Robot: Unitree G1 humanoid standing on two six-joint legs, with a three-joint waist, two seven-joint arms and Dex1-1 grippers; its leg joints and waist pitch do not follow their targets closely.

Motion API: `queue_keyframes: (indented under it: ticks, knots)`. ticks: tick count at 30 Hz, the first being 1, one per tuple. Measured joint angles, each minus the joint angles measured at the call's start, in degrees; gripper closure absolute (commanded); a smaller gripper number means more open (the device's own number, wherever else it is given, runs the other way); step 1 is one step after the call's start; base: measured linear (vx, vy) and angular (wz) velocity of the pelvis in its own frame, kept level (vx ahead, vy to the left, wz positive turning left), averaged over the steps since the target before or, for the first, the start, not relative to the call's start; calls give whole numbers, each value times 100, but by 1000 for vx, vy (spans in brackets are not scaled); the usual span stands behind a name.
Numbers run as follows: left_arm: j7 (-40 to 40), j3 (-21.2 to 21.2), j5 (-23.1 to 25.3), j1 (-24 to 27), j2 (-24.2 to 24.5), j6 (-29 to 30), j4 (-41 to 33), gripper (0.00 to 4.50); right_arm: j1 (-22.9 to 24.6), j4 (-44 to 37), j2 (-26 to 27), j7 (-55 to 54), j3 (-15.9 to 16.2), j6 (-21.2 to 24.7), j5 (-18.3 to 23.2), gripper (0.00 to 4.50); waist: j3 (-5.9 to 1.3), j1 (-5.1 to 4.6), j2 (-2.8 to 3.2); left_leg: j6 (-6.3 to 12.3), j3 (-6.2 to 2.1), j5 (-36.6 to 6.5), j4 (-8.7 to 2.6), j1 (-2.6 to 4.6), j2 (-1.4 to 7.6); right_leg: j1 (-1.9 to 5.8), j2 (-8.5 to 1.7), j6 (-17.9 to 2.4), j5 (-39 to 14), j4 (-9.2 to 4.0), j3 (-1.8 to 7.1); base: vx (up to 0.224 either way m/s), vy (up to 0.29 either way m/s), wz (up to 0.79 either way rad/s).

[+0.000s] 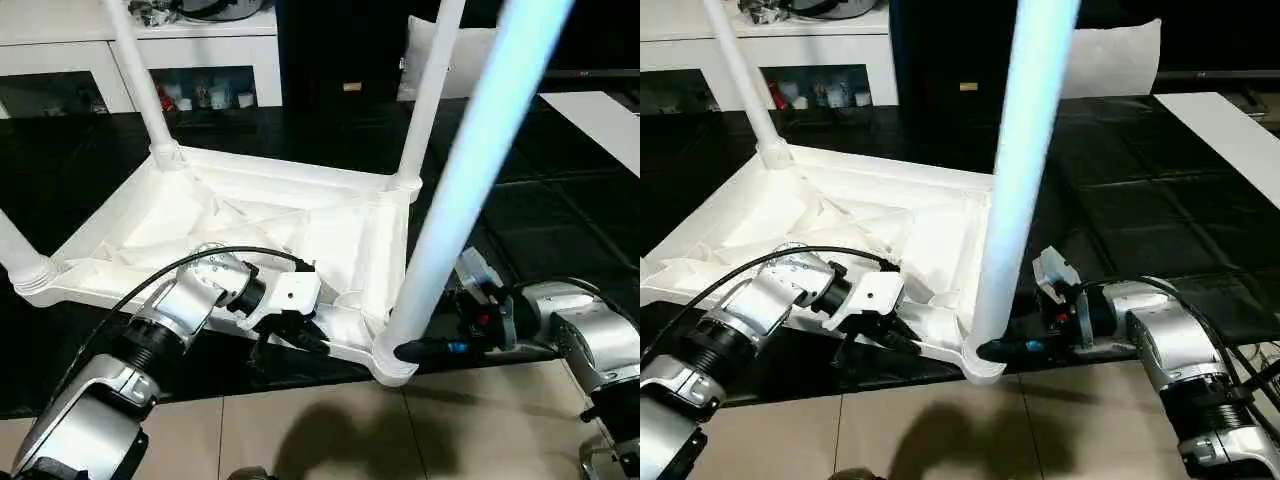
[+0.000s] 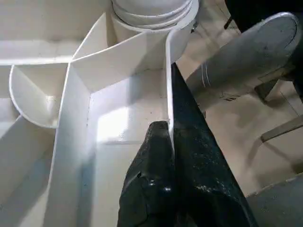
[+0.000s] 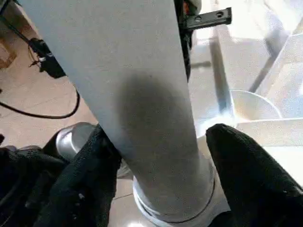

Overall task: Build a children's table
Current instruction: Rotate leg to tighten

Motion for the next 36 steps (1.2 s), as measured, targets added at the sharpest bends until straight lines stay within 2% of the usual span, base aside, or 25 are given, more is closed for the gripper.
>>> queue_keyframes:
  ticks: [6, 11, 14, 17, 19, 24, 25, 30, 31, 36]
  knots:
    - [3, 42, -66, 28, -48, 142, -22, 450, 3, -40, 58, -41, 27, 114, 21, 222, 0, -7, 0, 0, 2, 0, 0, 0, 0, 0, 0, 1, 0, 0, 1, 0, 0, 0]
    - [248, 175, -90, 53, -91, 604, -54, 450, 85, -103, 235, -500, -174, 229, 12, 237, 0, -26, 1, -10, 4, 6, 0, 5, 0, 11, 0, 15, -3, 3, 1, 0, 0, 0]
    - [873, 378, 14, 51, -221, 1083, -47, 450, 43, -12, 560, -1476, -438, 234, -172, 241, 0, -158, 0, -25, 5, 13, 0, 13, 1, 14, 0, 27, -1, 3, 2, 0, 0, 0]
    - [1643, 618, 112, 47, -526, 1622, -45, 450, -142, 156, 994, -2734, -678, 317, -484, 249, 2, -389, -5, -37, 9, 12, 1, 20, 1, 14, 0, 27, 7, -1, 3, 0, 0, 0]
    - [1980, 699, 110, 46, -707, 1851, -49, 450, -244, 201, 1164, -3327, -752, 382, -618, 249, 2, -484, -5, -39, 9, 11, -1, 19, 1, 14, 1, 27, 8, -2, 1, 0, 0, 0]
    - [3016, 974, 115, 34, -1171, 2318, -45, 450, -521, 415, 1779, -4774, -1080, 576, -803, 249, 3, -491, -5, -14, 9, 27, -11, 5, 14, -3, 10, 19, 10, 0, -6, 0, 0, 0]
    - [3070, 985, 115, 32, -1201, 2335, -44, 450, -524, 424, 1799, -4839, -1080, 543, -816, 197, 3, -482, -5, -12, 9, 25, -12, 4, 13, -3, 10, 11, 11, -1, -5, 0, 0, 0]
    - [3253, 971, 158, 3, -1277, 2330, -28, 450, -523, 571, 1963, -4990, -1145, 266, -856, 167, 3, -461, -5, 0, 11, 17, -16, -8, 11, -8, 8, -3, 15, -10, -4, 0, 0, 0]
    - [3258, 969, 174, 2, -1277, 2313, -28, 450, -519, 566, 1967, -4991, -1145, 247, -856, 142, 3, -460, -5, 0, 11, 16, -17, -9, 11, -8, 8, -3, 15, -9, -4, 0, 0, 0]
    - [3168, 892, 220, 3, -1203, 2149, -28, 450, -350, 371, 1806, -4741, -1143, 210, -832, 107, 4, -427, -5, 0, 11, 17, -17, -8, 11, -8, 8, -3, 15, -9, -5, 0, 0, 0]
